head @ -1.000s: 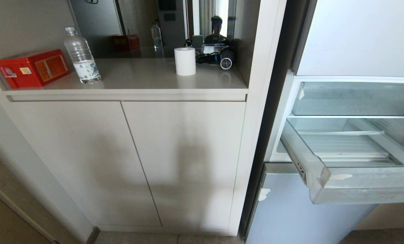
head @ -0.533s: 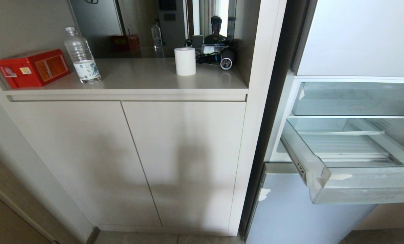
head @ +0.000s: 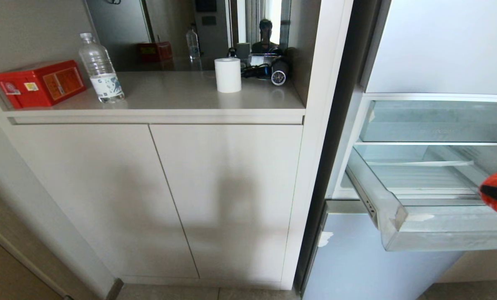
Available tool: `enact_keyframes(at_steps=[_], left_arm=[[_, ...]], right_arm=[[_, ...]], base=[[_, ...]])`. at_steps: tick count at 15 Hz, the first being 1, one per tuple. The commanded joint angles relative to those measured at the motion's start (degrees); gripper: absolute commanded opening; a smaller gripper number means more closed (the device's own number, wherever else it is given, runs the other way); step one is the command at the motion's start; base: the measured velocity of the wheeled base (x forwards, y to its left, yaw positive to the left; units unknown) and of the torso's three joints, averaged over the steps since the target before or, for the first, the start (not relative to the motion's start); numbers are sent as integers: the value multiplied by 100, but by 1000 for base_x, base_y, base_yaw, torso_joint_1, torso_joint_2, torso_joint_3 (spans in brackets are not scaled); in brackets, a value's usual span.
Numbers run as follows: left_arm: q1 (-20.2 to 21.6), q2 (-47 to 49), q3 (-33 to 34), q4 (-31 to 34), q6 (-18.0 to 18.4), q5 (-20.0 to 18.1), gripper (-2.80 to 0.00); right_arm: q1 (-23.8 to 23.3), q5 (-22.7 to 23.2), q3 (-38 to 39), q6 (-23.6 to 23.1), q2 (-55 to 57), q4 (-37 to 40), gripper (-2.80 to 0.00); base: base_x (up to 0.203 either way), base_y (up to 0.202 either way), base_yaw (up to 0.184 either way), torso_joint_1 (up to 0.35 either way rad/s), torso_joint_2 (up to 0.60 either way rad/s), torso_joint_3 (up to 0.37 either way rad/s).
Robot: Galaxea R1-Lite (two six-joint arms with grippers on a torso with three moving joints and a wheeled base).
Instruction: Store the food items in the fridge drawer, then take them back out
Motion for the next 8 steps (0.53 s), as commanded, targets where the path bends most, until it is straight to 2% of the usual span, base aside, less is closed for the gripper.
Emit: enact_keyframes(at_steps=[1,5,8], left_arm=[[0,-2,1,4,0,4,-280],[0,-2,1,4,0,-3,-280],[0,-2,1,4,0,6,-280]], right_arm=[[-64,-3,-638,32,1485,-6,-280],[-245,-17,-1771,55,2934,-10,-280],[-357,-24,-2028,71,3467,-137,-280]], base=[[0,0,0,0,0,0],[0,0,0,0,0,0],[0,0,0,0,0,0]])
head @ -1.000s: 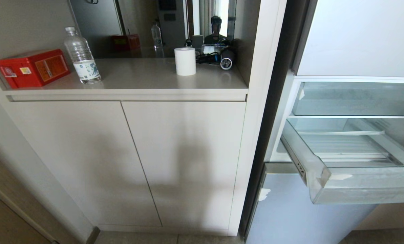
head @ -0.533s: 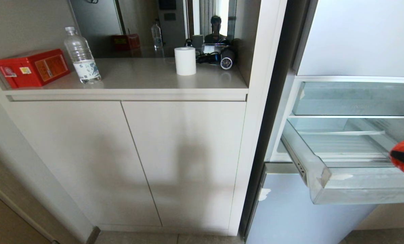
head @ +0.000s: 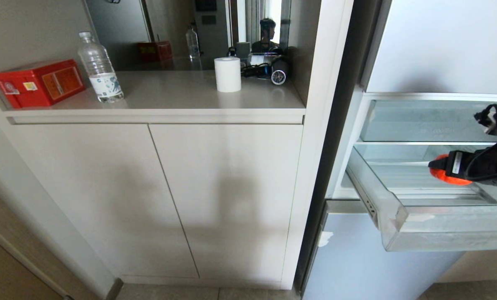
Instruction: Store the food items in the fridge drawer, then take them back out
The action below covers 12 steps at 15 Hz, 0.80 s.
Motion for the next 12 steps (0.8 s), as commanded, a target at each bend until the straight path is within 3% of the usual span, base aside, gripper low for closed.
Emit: enact_keyframes(at_steps=[1,5,12], left_arm=[[0,-2,1,4,0,2,-280],[0,-2,1,4,0,-1,-280],[0,-2,1,4,0,-3,-280]], right_arm=[[-25,-1,-57,0,520,-220,-280],[-26,-17,-246,-278,798,-593,-280],[-67,-109,-530,-266,1007,-585,-280]], base=[[0,0,0,0,0,0],[0,0,0,0,0,0],[0,0,0,0,0,0]])
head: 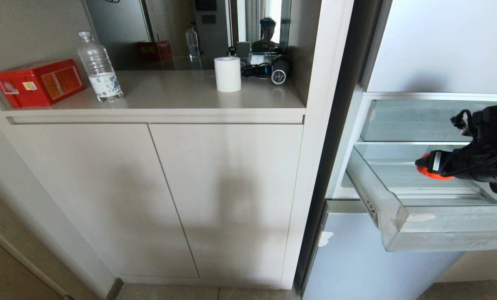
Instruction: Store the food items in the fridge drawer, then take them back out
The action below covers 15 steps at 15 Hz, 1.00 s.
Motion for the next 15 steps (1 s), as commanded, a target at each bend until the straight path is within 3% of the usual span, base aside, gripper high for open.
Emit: enact_keyframes(at_steps=[1,15], left_arm=[[0,-2,1,5,0,5,-280],[0,-2,1,5,0,-2,-280]], right_arm=[[-19,-13,-139,-1,93,-6,-280],[-253,25,-648,-30,1154,29,-280]], base=[[0,0,0,0,0,0],[0,0,0,0,0,0]])
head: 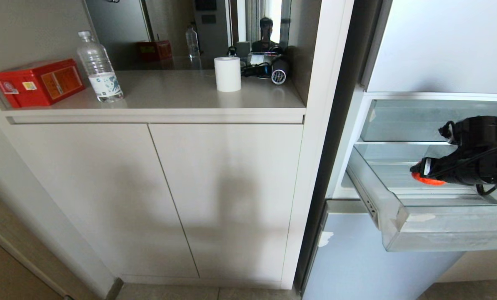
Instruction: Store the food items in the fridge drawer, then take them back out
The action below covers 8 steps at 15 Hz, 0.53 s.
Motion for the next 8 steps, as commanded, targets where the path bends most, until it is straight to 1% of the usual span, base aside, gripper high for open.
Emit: enact_keyframes(at_steps=[1,8], left_arm=[[0,-2,1,4,0,8,-280],[0,-2,1,4,0,0,-280]], right_arm=[[-31,7,-79,7,228,-9,-280],[-33,122,-235,-1,501,-8,-280]], base=[[0,0,0,0,0,0],[0,0,0,0,0,0]])
